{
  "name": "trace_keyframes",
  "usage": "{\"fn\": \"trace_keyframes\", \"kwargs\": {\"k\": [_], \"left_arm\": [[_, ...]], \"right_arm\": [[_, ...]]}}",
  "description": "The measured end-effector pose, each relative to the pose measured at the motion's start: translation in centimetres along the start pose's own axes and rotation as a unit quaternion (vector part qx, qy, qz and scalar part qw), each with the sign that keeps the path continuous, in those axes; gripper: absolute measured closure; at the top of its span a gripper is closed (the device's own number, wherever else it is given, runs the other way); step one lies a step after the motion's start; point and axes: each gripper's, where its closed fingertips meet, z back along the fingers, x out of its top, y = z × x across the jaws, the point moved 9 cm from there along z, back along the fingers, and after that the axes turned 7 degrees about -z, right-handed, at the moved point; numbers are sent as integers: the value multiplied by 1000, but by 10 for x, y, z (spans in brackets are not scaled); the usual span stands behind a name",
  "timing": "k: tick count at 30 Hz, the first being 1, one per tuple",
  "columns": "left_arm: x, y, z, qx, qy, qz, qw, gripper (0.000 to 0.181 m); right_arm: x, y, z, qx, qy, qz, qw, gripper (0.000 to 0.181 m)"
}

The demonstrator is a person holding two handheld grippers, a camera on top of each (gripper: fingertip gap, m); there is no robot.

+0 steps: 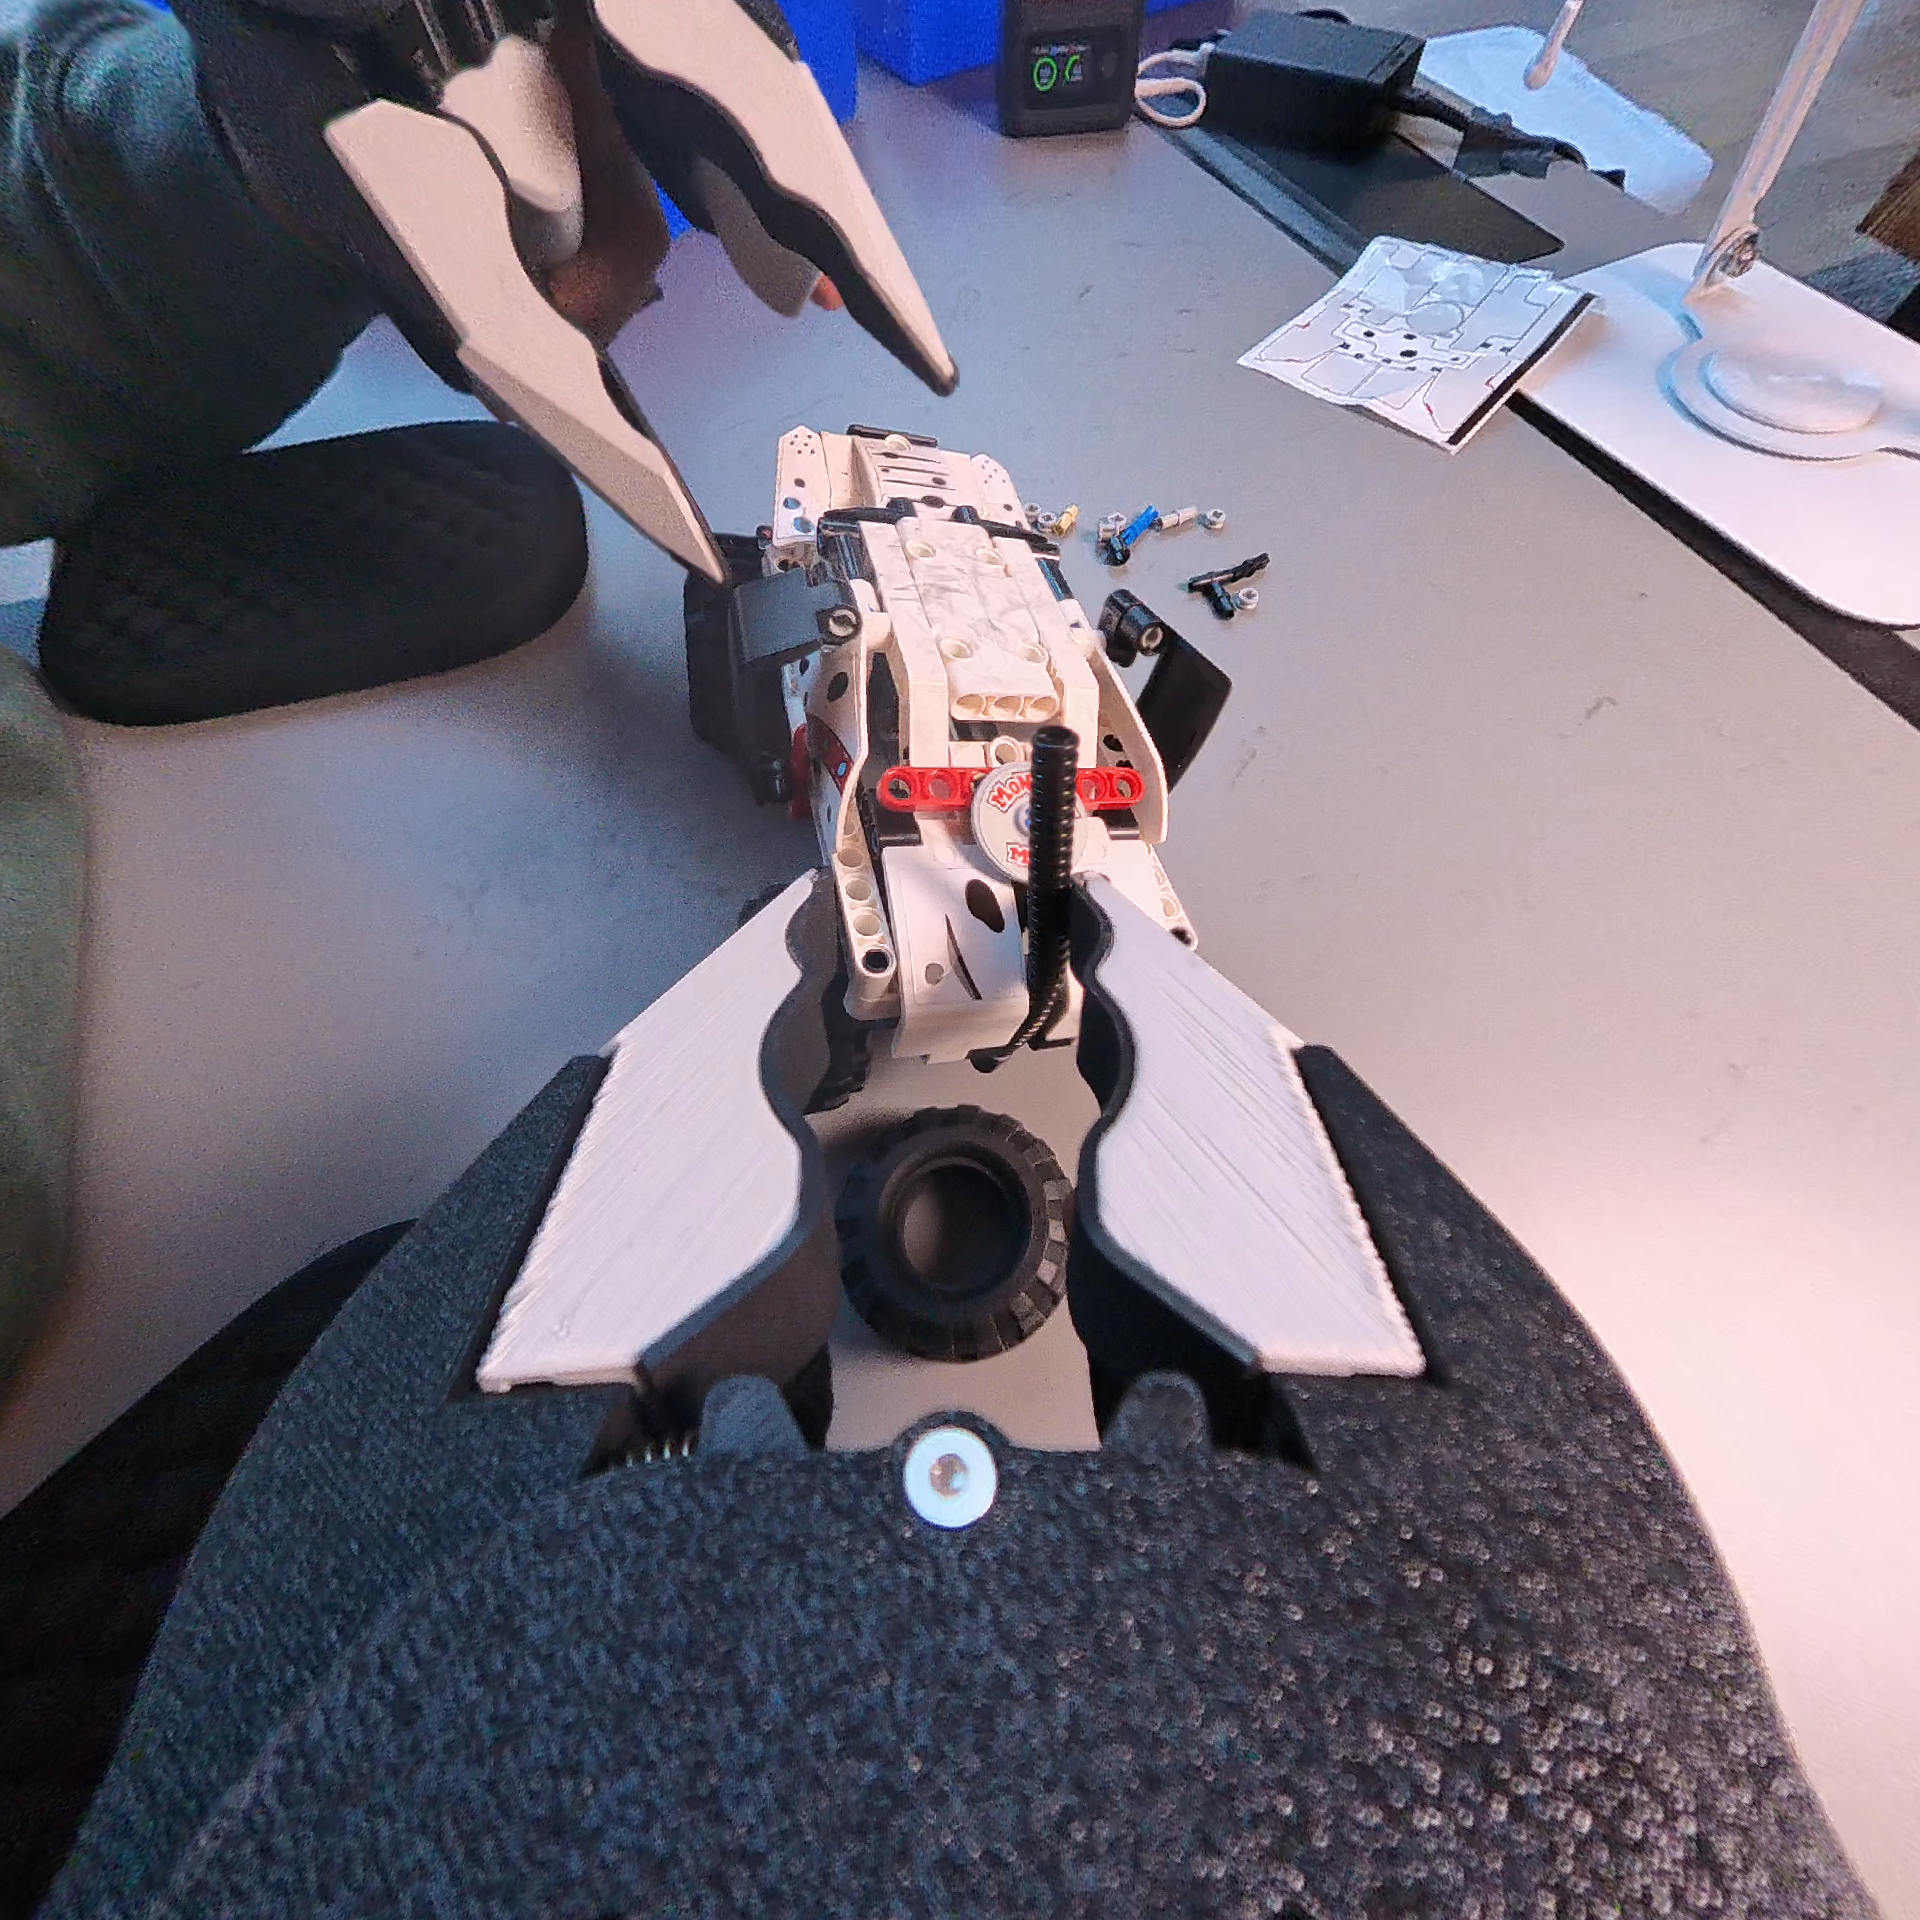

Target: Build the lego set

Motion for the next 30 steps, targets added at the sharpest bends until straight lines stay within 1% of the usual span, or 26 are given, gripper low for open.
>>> {"fn": "trace_keyframes", "kwargs": {"k": [2,4,6,8,11,16,18,20,22,24,26,27,29,30], "left_arm": [[13,-6,-15,-3,35,-53,998,111],[23,-15,-30,-5,60,-98,993,111],[26,-20,-43,19,94,-148,984,112],[26,-21,-48,44,120,-198,972,116],[27,-22,-47,41,120,-213,969,118],[22,-19,-36,13,73,-213,974,121],[22,-15,-27,-5,41,-189,981,123],[22,-9,-13,-20,-14,-151,988,125],[22,0,3,-43,-83,-95,991,128],[23,7,18,-72,-168,-33,983,130],[24,10,25,-117,-251,25,961,130],[25,11,27,-140,-289,51,946,130],[29,10,26,-176,-361,99,910,130],[30,10,24,-197,-393,125,889,130]], "right_arm": [[-3,0,3,-3,-15,-4,1000,138],[-5,-2,7,-1,-36,-17,999,138],[-7,-3,14,1,-60,-25,998,138],[-10,-5,24,-5,-81,-26,996,137],[-16,-9,42,-17,-107,-32,994,138],[-30,-19,67,-21,-132,-68,989,139],[-35,-20,71,-25,-136,-72,988,139],[-38,-17,73,-28,-139,-57,988,139],[-38,-11,71,-26,-145,-33,989,139],[-33,-3,66,-10,-162,-13,987,137],[-21,5,58,6,-192,3,981,129],[-12,10,53,16,-212,10,977,121],[12,24,42,57,-256,21,965,104],[24,33,34,82,-258,30,962,92]]}}
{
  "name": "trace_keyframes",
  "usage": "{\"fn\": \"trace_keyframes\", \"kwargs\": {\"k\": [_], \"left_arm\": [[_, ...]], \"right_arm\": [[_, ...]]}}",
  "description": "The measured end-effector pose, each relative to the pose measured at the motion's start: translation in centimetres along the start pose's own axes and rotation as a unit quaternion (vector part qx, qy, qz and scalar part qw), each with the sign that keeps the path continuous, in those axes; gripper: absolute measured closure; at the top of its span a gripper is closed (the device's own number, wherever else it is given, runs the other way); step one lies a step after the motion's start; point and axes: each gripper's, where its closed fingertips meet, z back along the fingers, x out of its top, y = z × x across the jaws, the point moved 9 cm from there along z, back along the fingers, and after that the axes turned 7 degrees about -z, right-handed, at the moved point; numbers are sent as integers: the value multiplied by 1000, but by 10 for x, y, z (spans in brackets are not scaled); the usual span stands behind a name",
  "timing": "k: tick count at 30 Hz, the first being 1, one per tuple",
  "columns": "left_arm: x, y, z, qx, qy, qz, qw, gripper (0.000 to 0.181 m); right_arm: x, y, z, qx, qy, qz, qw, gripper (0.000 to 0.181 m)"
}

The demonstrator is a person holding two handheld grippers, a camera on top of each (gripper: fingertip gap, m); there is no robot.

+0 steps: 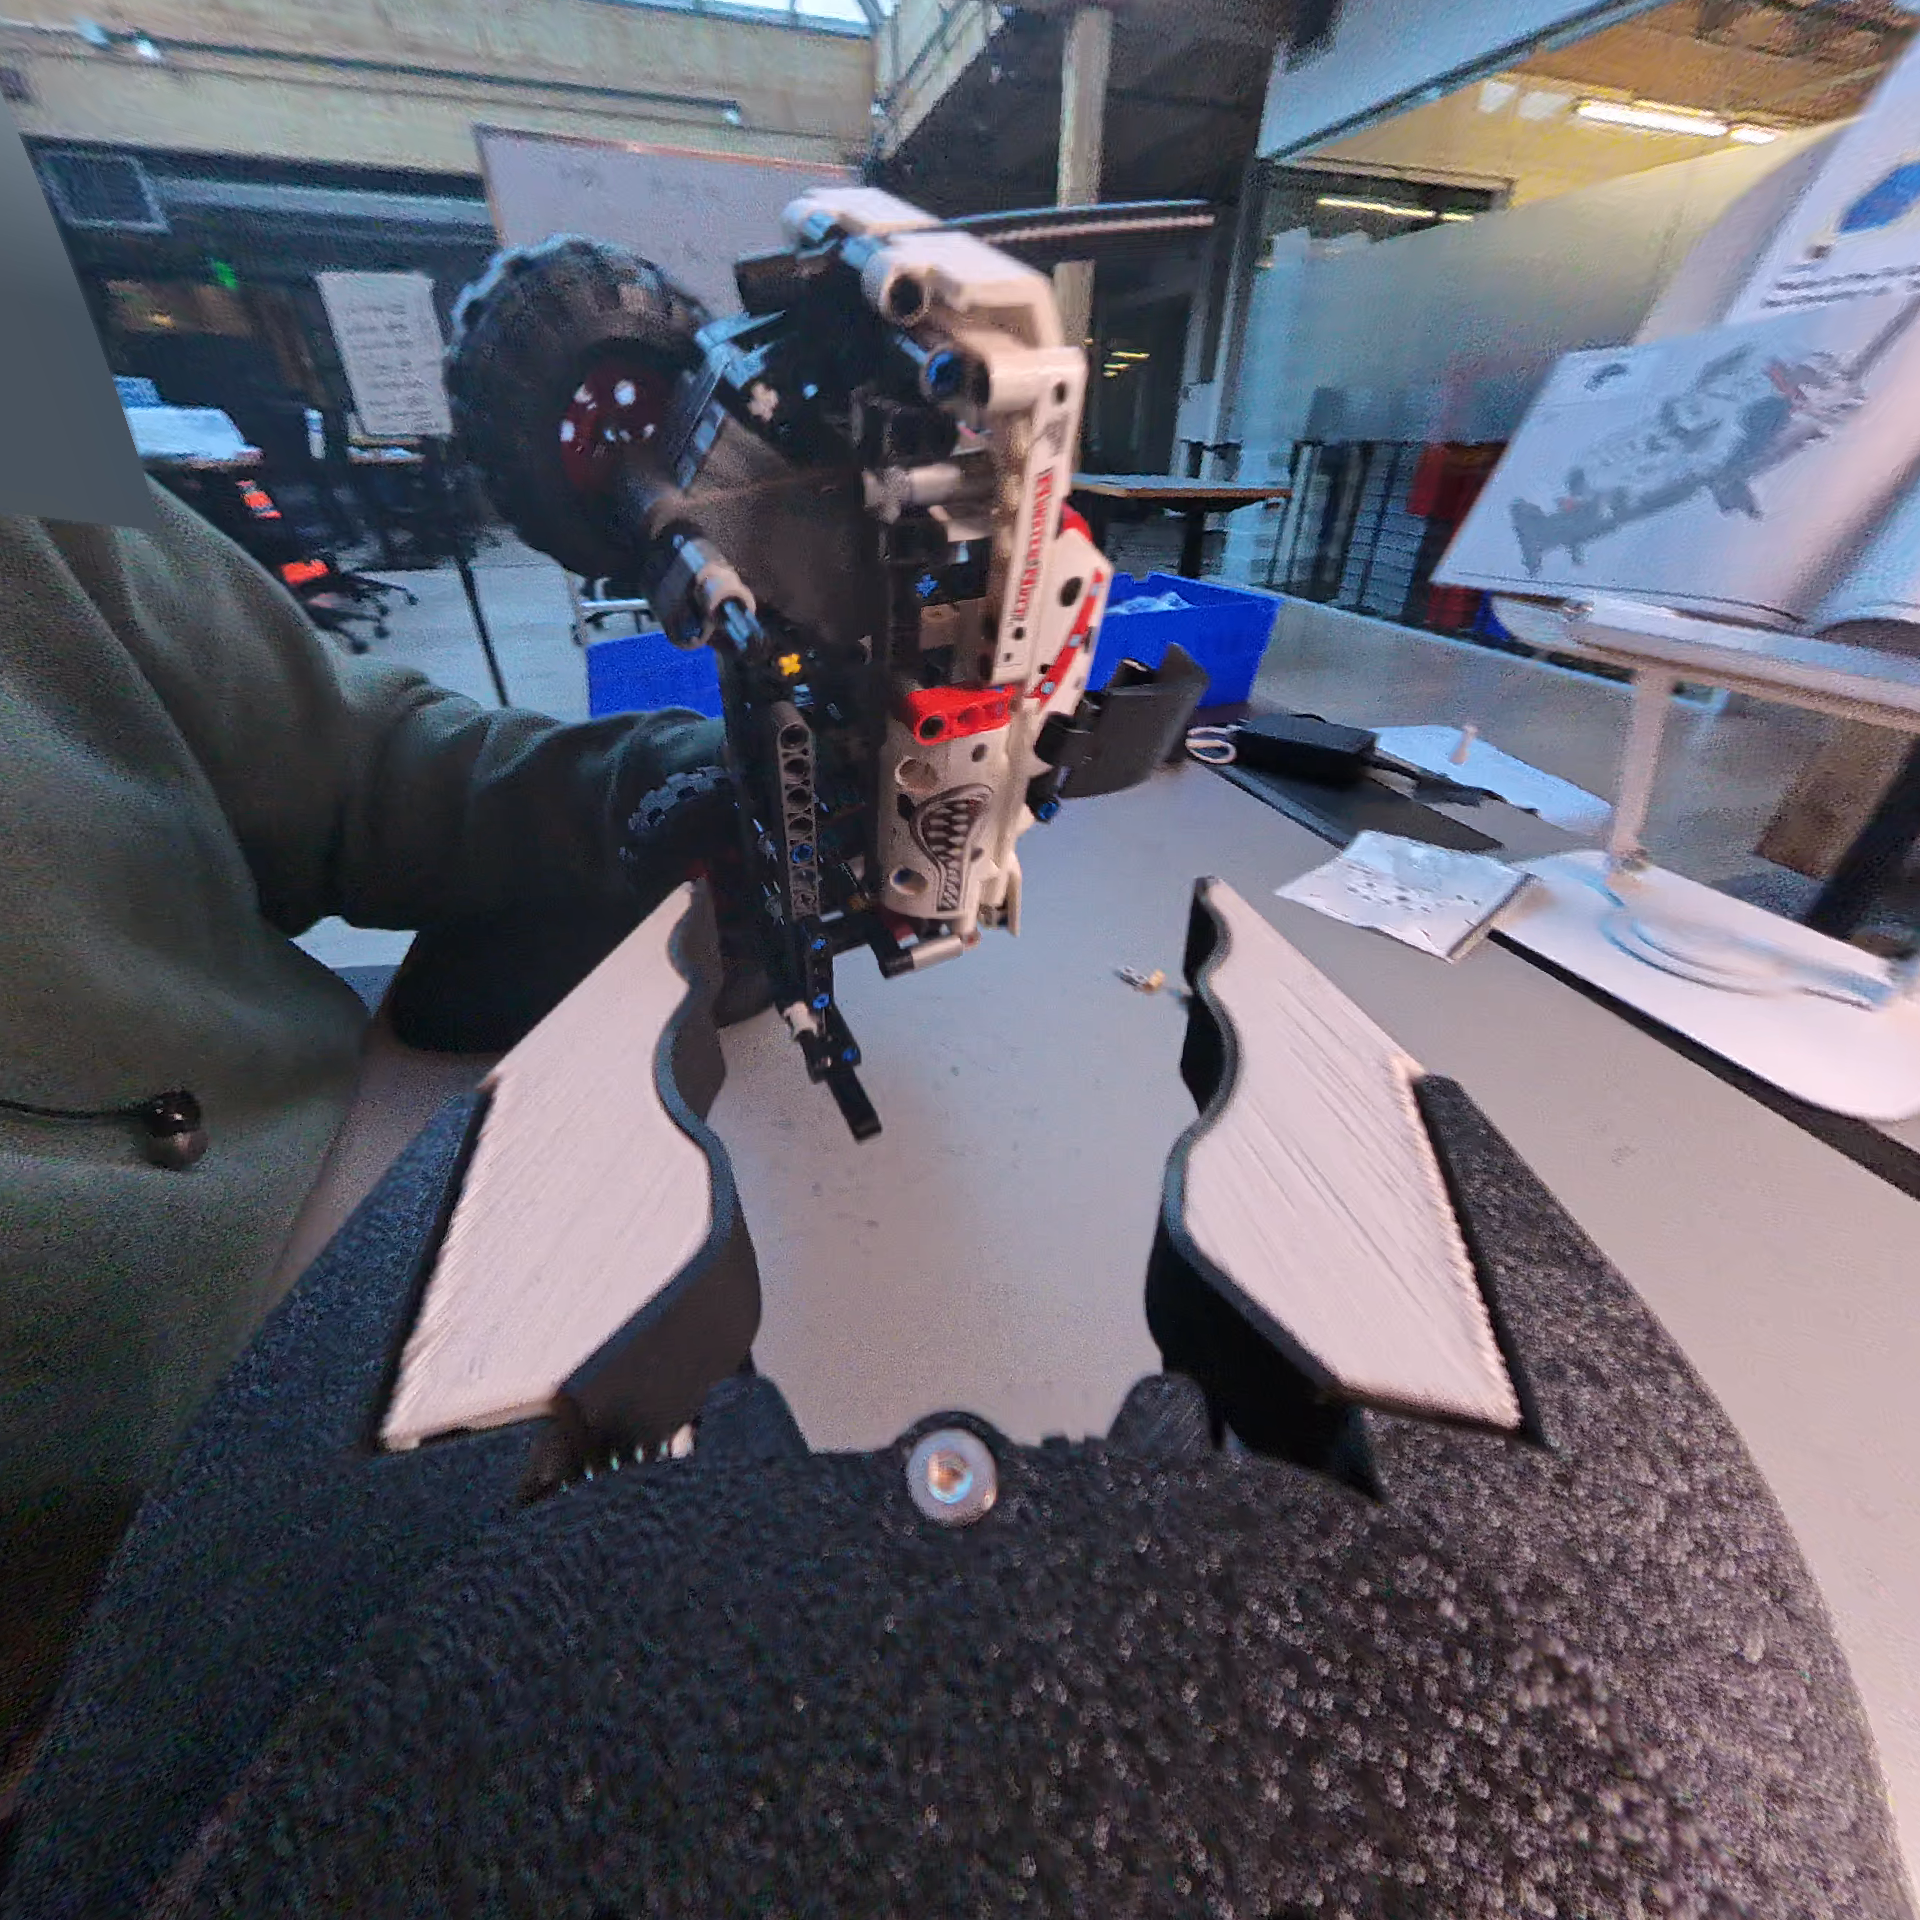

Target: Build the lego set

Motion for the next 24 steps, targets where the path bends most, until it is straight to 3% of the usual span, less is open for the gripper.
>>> {"fn": "trace_keyframes", "kwargs": {"k": [4,5,6,11,14,20,22,24], "left_arm": [[3,-3,-5,-64,-126,82,987,129],[7,-2,-1,-56,-131,81,986,130],[11,-1,5,-49,-122,70,989,129],[8,-4,23,-33,-113,50,992,130],[6,-7,27,-13,-114,21,993,131],[0,4,61,107,22,21,994,128],[-11,6,79,156,67,32,985,122],[-24,5,93,199,91,40,975,127]], "right_arm": [[20,16,-55,7,13,56,998,69],[27,19,-59,49,14,41,998,93],[33,20,-63,62,15,17,998,101],[45,22,-89,81,81,-22,993,95],[43,28,-111,59,153,0,986,92],[57,16,-111,-14,222,107,969,97],[56,8,-109,-66,295,205,931,97],[45,-2,-110,-84,370,275,883,97]]}}
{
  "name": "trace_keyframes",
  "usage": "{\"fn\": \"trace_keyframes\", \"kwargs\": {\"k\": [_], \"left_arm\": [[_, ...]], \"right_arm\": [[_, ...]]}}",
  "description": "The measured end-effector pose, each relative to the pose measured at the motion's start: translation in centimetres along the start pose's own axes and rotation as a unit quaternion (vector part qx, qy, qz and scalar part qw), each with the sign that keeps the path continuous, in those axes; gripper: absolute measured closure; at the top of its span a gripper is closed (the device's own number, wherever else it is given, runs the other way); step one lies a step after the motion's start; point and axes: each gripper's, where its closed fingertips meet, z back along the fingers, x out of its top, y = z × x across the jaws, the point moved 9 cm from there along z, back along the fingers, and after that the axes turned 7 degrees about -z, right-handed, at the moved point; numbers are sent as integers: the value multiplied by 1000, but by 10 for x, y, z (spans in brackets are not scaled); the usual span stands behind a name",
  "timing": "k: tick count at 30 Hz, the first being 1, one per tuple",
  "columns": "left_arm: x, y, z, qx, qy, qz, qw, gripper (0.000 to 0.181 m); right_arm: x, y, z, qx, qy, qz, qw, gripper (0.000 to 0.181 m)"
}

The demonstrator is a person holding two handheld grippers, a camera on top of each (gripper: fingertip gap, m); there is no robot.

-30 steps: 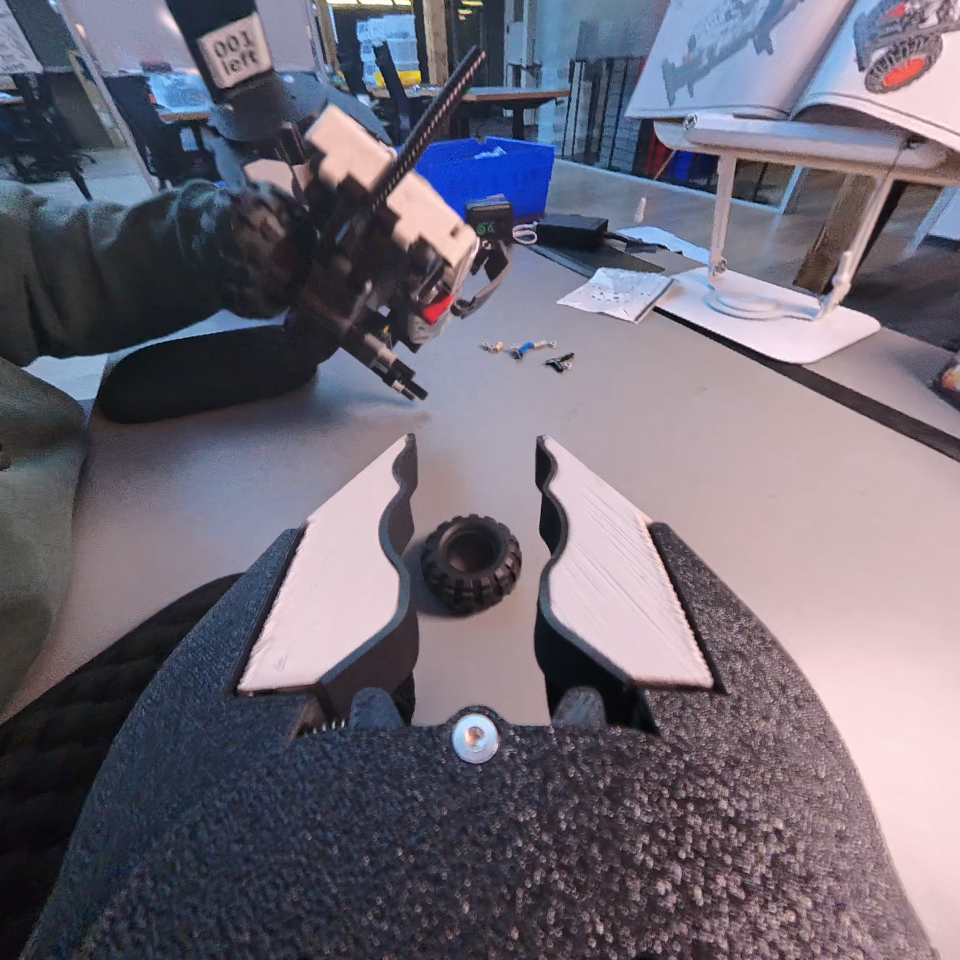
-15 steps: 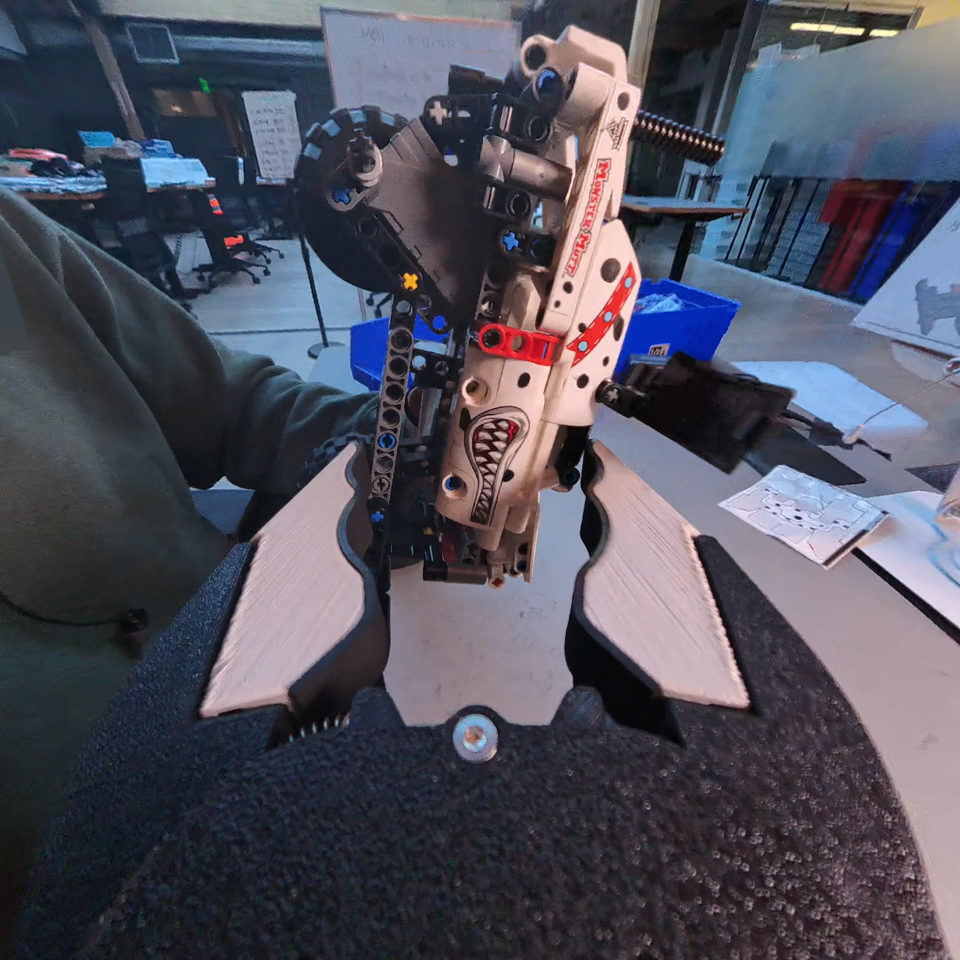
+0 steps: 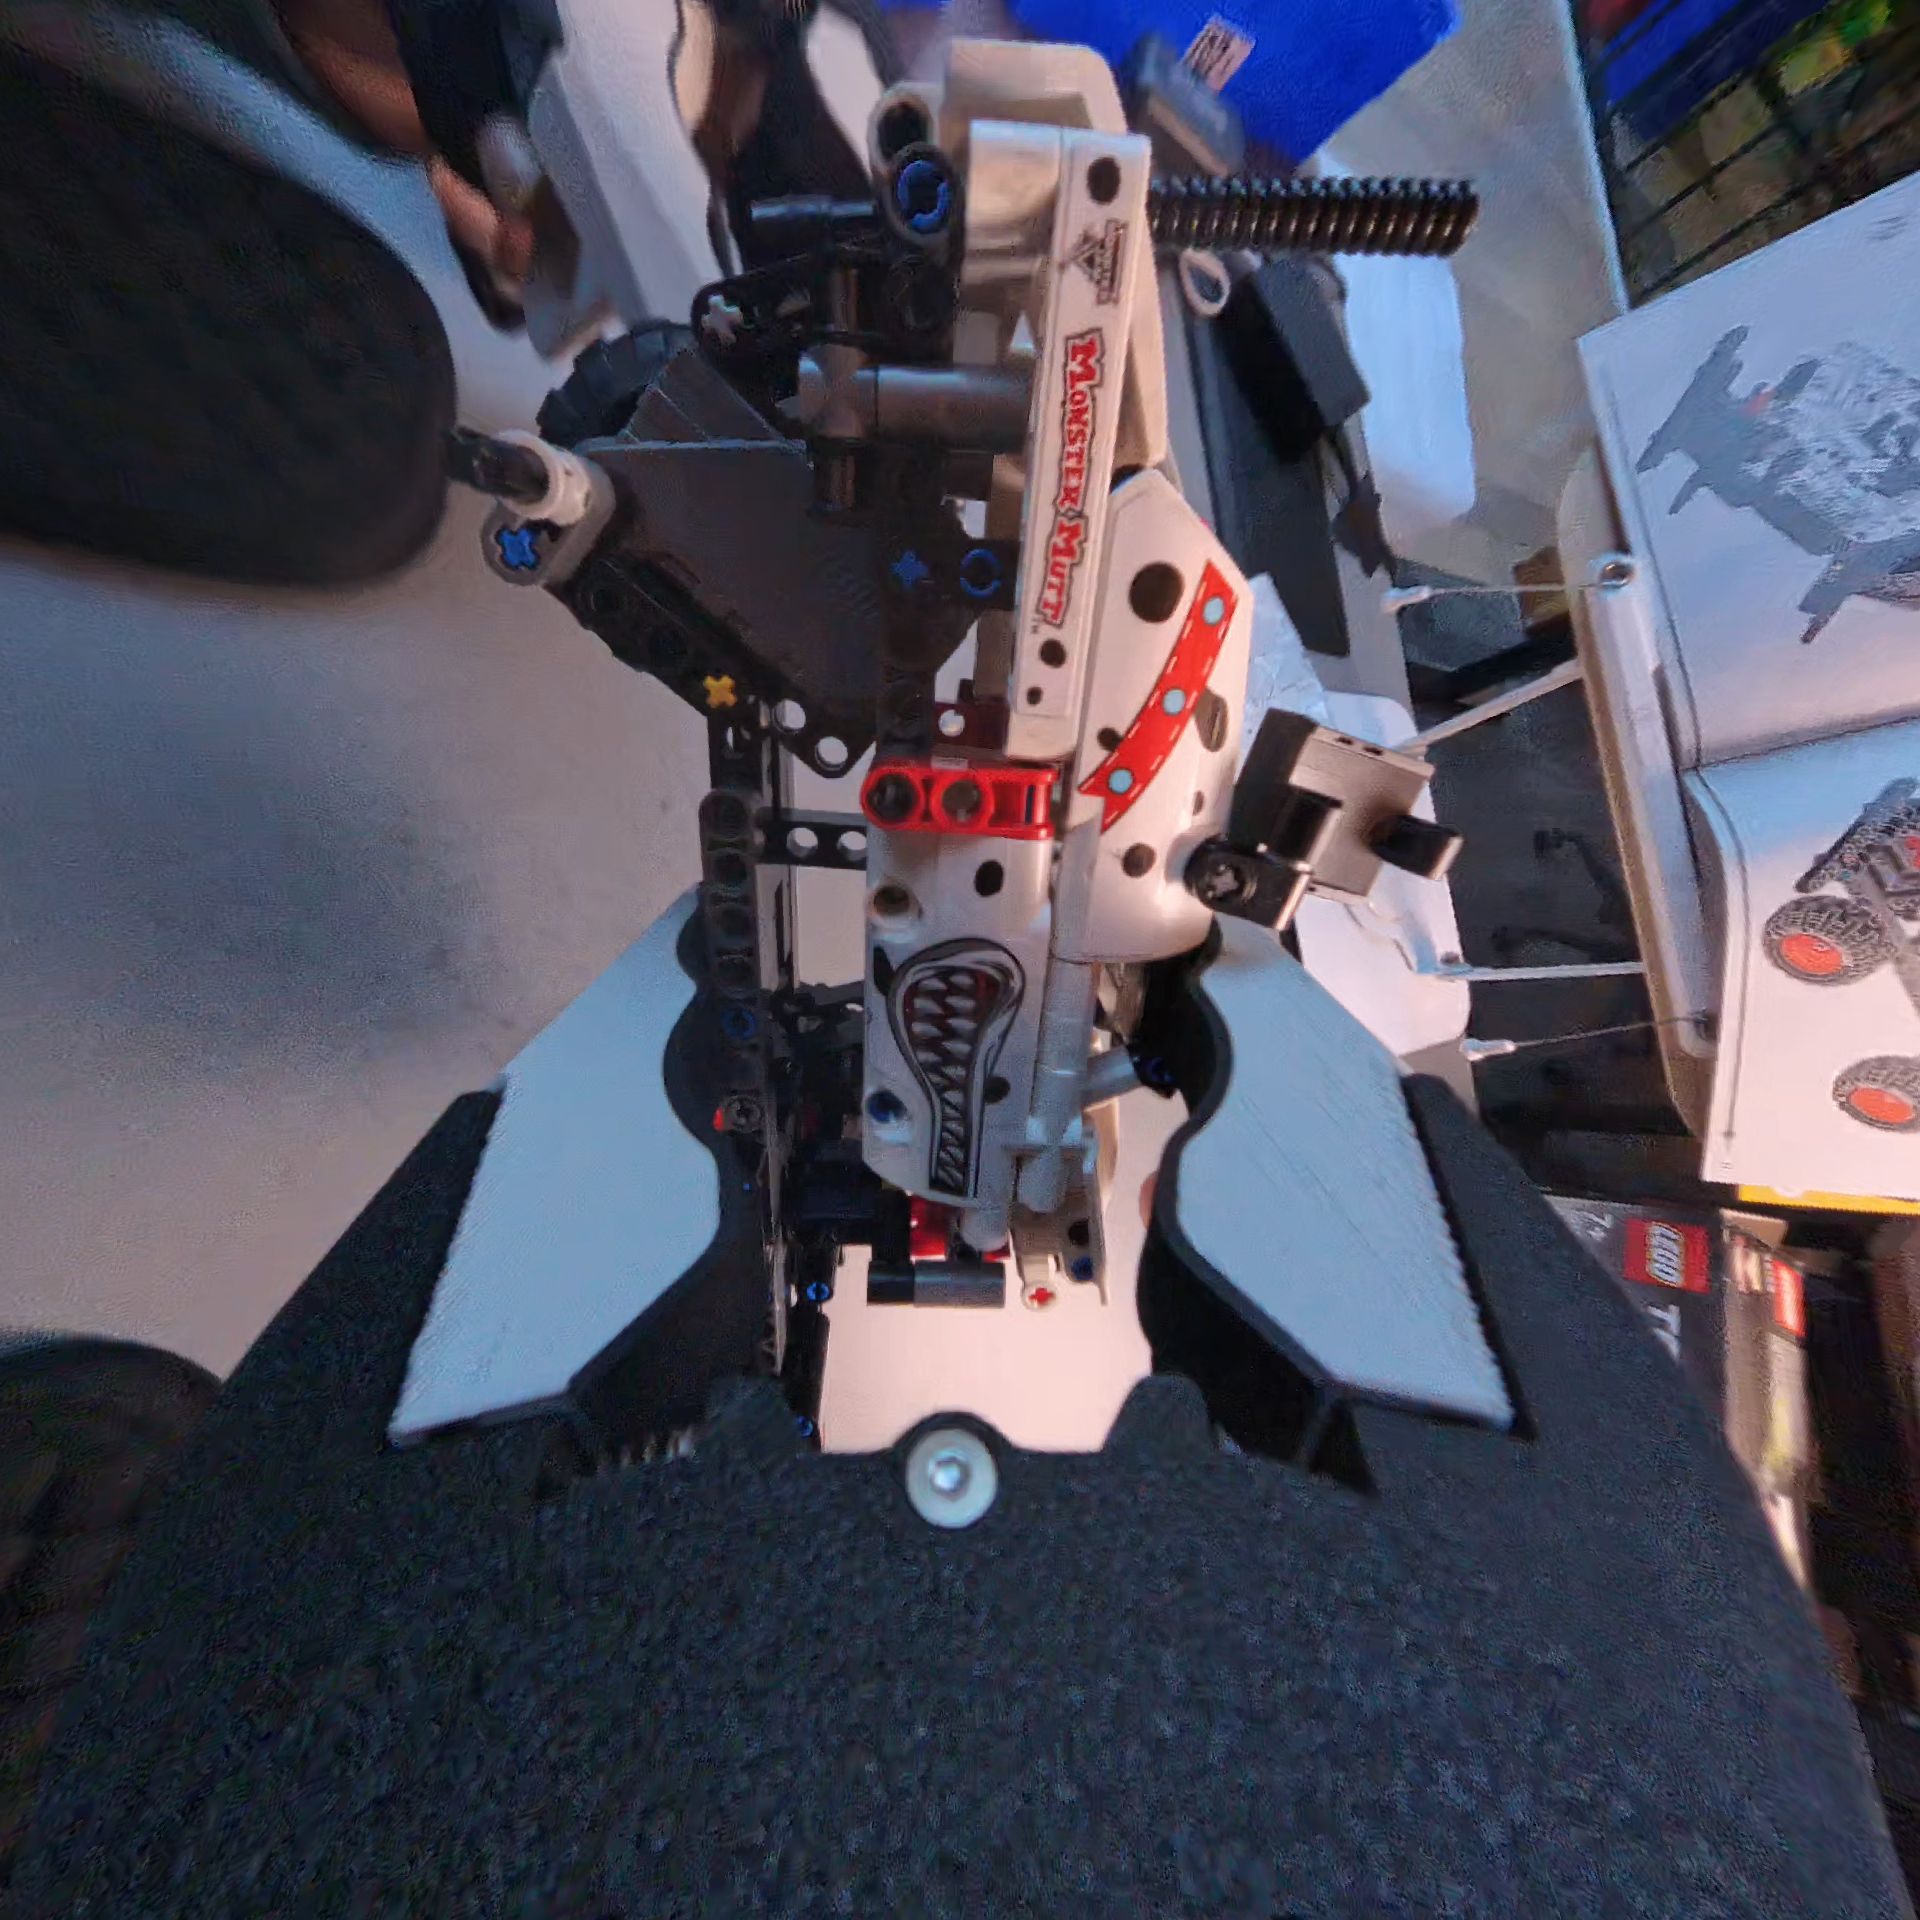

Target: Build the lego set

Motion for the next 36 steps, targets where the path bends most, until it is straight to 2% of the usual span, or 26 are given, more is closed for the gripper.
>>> {"fn": "trace_keyframes", "kwargs": {"k": [4,8,9,12,14,17,21,24,25,26,28,30,31,34,36], "left_arm": [[-24,2,4,50,69,-32,996,129],[-25,16,16,88,129,-45,987,118],[-21,18,22,88,120,-33,988,117],[11,14,29,38,24,28,999,119],[31,14,18,14,16,33,999,118],[49,26,-11,-2,91,15,996,115],[55,47,-44,-62,182,35,981,126],[50,47,-65,-119,254,48,959,139],[49,44,-70,-125,269,38,954,150],[50,41,-73,-123,272,20,954,168],[57,31,-74,-111,246,-18,963,180],[63,12,-68,-100,224,-97,965,179],[63,0,-64,-90,225,-155,958,180],[58,-46,-52,-130,200,-261,935,174],[56,-64,-43,-109,183,-293,932,155]], "right_arm": [[-17,-5,-36,-4,67,66,996,97],[-31,-3,-65,-37,88,130,987,97],[-36,-1,-70,-45,93,141,985,97],[-37,7,-77,-65,84,146,983,98],[-34,12,-81,-76,95,164,979,98],[-31,23,-86,-100,93,193,972,97],[-32,35,-84,-135,60,219,964,96],[-33,39,-84,-145,48,210,966,95],[-33,38,-83,-146,44,205,967,93],[-34,37,-83,-146,40,198,968,90],[-35,36,-81,-141,31,175,974,82],[-37,36,-77,-131,17,158,979,82],[-39,37,-75,-124,11,149,981,81],[-47,39,-73,-100,12,135,986,78],[-49,43,-74,-86,3,117,989,78]]}}
